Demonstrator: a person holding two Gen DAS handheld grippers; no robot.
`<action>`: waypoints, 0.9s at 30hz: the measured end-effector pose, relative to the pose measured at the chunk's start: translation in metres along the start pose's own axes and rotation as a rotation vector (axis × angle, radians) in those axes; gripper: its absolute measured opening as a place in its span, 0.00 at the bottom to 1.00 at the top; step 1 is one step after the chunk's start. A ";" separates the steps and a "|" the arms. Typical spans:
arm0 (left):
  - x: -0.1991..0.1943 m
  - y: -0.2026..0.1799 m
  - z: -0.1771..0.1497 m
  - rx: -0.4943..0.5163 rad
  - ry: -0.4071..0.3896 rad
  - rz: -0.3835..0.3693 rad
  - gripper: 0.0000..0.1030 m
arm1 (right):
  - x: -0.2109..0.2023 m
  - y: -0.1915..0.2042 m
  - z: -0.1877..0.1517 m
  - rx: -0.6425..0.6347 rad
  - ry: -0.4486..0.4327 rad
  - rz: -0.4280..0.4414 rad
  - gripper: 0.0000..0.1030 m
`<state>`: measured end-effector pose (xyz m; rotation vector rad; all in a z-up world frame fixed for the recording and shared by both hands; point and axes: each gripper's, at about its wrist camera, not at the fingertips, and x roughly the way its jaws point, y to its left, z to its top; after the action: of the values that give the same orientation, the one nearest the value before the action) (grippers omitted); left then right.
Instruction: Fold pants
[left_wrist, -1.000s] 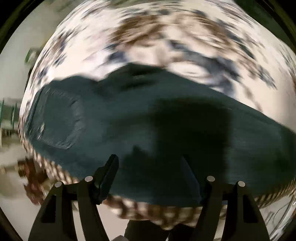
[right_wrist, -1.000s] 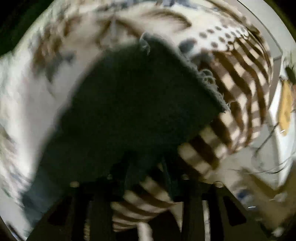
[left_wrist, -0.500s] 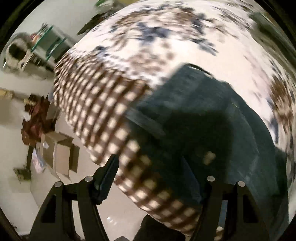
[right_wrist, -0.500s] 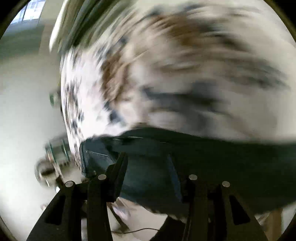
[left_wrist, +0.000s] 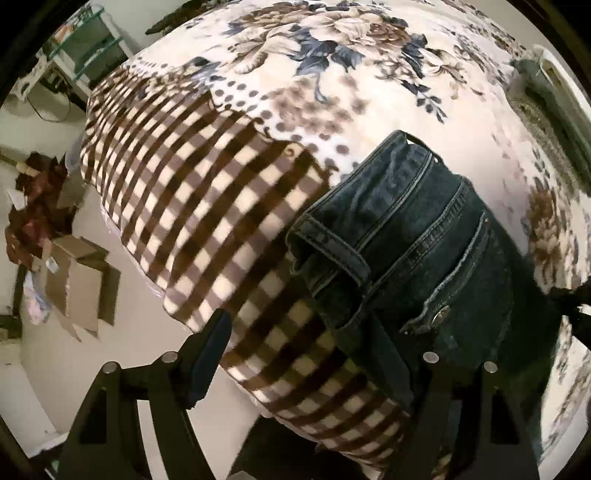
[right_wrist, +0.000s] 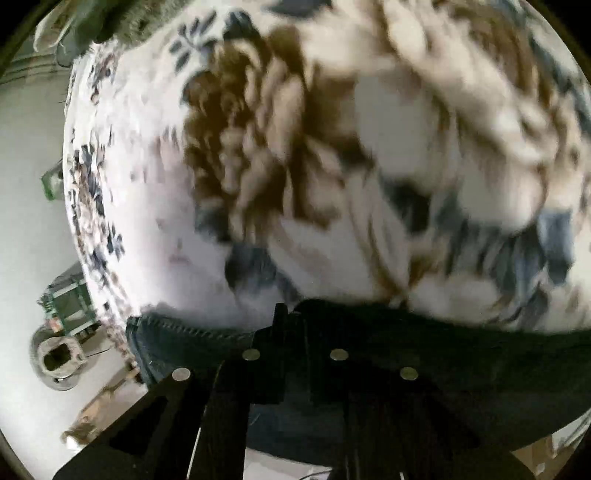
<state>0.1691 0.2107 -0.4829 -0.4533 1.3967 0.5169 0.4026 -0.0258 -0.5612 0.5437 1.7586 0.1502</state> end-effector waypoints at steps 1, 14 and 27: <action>-0.002 0.001 -0.001 -0.003 -0.002 -0.007 0.74 | 0.001 0.003 0.004 -0.017 0.009 -0.013 0.07; 0.006 0.027 -0.001 -0.385 -0.017 -0.253 0.72 | -0.018 -0.012 0.006 -0.548 0.135 -0.057 0.47; 0.043 0.012 0.008 -0.426 -0.089 -0.215 0.31 | 0.016 -0.033 -0.019 -0.927 0.135 -0.219 0.14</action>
<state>0.1724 0.2287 -0.5244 -0.9027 1.1339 0.6506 0.3730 -0.0447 -0.5830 -0.3362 1.6443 0.8077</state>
